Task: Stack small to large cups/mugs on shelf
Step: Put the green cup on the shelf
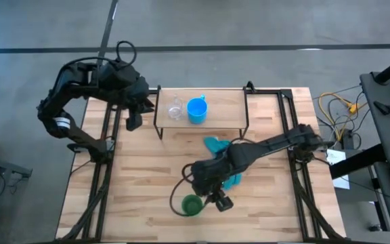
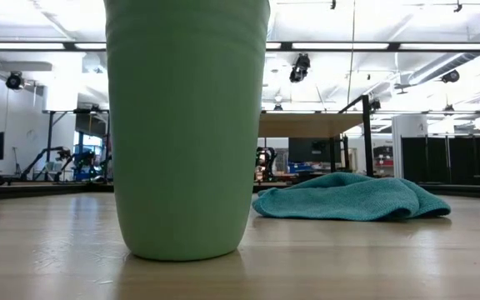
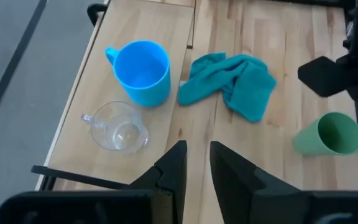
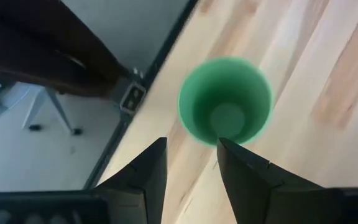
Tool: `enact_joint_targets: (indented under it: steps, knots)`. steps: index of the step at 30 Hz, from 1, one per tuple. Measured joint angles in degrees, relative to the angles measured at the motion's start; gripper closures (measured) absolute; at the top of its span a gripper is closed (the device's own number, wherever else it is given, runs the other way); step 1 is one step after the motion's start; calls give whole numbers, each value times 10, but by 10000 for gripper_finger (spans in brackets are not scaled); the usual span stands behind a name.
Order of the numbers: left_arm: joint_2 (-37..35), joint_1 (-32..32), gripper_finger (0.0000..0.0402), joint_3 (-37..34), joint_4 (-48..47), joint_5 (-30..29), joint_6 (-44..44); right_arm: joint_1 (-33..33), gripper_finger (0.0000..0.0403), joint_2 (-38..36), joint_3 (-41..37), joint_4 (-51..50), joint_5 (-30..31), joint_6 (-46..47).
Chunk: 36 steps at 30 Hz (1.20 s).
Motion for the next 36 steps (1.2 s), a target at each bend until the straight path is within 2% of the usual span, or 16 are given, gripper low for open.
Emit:
enact_joint_targets:
  steps: [5,13,29,36]
  knots:
    - [12,0,345,0,0,0,0,7,274,57,56,-26,0,-2]
    - [1,0,345,0,0,0,-1,17,277,108,116,-70,0,-25]
    - [-17,0,345,0,0,0,-1,28,275,113,105,-58,16,-59]
    - [-16,0,345,0,0,0,-1,49,274,113,94,-49,31,-139]
